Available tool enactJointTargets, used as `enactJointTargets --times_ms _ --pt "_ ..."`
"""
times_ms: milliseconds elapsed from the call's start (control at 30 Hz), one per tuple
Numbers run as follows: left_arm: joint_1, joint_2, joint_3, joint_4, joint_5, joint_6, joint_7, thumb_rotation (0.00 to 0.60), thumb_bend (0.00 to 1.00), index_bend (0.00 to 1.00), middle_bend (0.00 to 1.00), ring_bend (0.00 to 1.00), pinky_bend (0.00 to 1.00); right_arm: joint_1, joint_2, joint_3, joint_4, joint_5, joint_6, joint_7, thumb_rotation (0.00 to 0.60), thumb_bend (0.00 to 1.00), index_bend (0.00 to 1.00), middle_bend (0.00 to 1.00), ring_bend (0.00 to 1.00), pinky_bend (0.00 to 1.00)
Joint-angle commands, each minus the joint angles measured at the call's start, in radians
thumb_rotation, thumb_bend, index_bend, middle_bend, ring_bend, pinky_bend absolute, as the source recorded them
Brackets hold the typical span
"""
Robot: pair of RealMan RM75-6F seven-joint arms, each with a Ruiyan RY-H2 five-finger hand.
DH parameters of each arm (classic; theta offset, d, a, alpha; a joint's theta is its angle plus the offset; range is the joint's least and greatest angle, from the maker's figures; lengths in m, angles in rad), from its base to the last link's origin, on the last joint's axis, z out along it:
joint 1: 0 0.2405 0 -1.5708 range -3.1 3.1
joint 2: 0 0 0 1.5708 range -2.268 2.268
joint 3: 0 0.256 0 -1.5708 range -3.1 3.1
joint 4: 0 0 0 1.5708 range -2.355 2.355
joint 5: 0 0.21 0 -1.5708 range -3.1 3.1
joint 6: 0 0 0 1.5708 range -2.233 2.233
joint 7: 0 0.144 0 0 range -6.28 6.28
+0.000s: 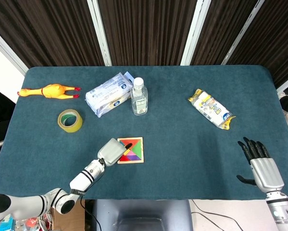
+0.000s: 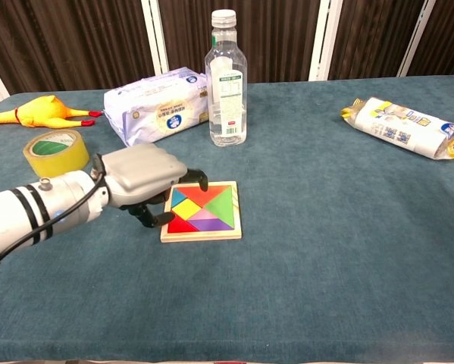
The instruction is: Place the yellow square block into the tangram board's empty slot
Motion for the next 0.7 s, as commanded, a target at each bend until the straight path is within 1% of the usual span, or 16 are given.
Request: enactJointTargets --times_ms 33,100,200,267,333,400,467,567,633,667,700 --pt "0.019 0.04 0.002 -0.054 0.029 0.048 -0.005 0.6 0.38 0.25 1.0 1.0 1.0 -0.001 0.0 -0.001 0.001 -0.002 0.002 -0.002 0.6 0.1 0.0 0.0 0.0 0.0" --pt "0.047 0.095 0.011 -0.121 0.065 0.108 -0.013 0.6 0.38 0.23 1.0 1.0 1.0 -0.002 0.0 -0.004 0.0 -0.006 0.003 -0.004 0.6 0.1 0.0 0.0 0.0 0.0" --pt "0.108 0.202 0.044 -0.221 0.127 0.21 -0.028 0.6 0.38 0.19 1.0 1.0 0.99 -0.004 0.0 -0.007 -0.002 -0.011 0.006 -0.008 0.6 0.1 0.0 0.0 0.0 0.0" --pt "0.164 0.28 0.075 -0.282 0.165 0.289 -0.049 0.6 0.38 0.18 0.95 0.98 0.94 -0.006 -0.001 -0.009 -0.003 -0.014 0.009 -0.015 0.6 0.1 0.0 0.0 0.0 0.0" --pt "0.219 0.34 0.108 -0.323 0.205 0.362 -0.091 0.6 0.38 0.17 0.88 0.9 0.87 -0.007 -0.004 -0.01 -0.006 -0.016 0.011 -0.023 0.6 0.1 0.0 0.0 0.0 0.0" --pt "0.287 0.396 0.151 -0.341 0.258 0.452 -0.162 0.6 0.38 0.17 0.77 0.79 0.78 -0.008 -0.009 -0.012 -0.009 -0.02 0.013 -0.039 0.6 0.1 0.0 0.0 0.0 0.0" --pt "0.363 0.434 0.198 -0.33 0.289 0.533 -0.227 0.6 0.38 0.16 0.56 0.55 0.64 -0.007 -0.017 -0.014 -0.012 -0.023 0.012 -0.057 0.6 0.1 0.0 0.0 0.0 0.0" --pt "0.469 0.471 0.257 -0.305 0.282 0.609 -0.275 0.6 0.38 0.12 0.24 0.21 0.41 -0.004 -0.027 -0.016 -0.016 -0.023 0.004 -0.079 0.6 0.1 0.0 0.0 0.0 0.0" --pt "0.531 0.477 0.278 -0.286 0.282 0.661 -0.311 0.6 0.38 0.09 0.09 0.07 0.31 -0.003 -0.031 -0.016 -0.018 -0.023 0.002 -0.087 0.6 0.1 0.0 0.0 0.0 0.0" --pt "0.568 0.475 0.29 -0.258 0.29 0.698 -0.355 0.6 0.38 0.07 0.03 0.04 0.3 -0.002 -0.033 -0.015 -0.019 -0.022 0.002 -0.091 0.6 0.1 0.0 0.0 0.0 0.0" --pt "0.592 0.472 0.292 -0.24 0.285 0.715 -0.383 0.6 0.38 0.05 0.02 0.03 0.3 -0.002 -0.034 -0.014 -0.02 -0.021 0.002 -0.094 0.6 0.1 0.0 0.0 0.0 0.0"
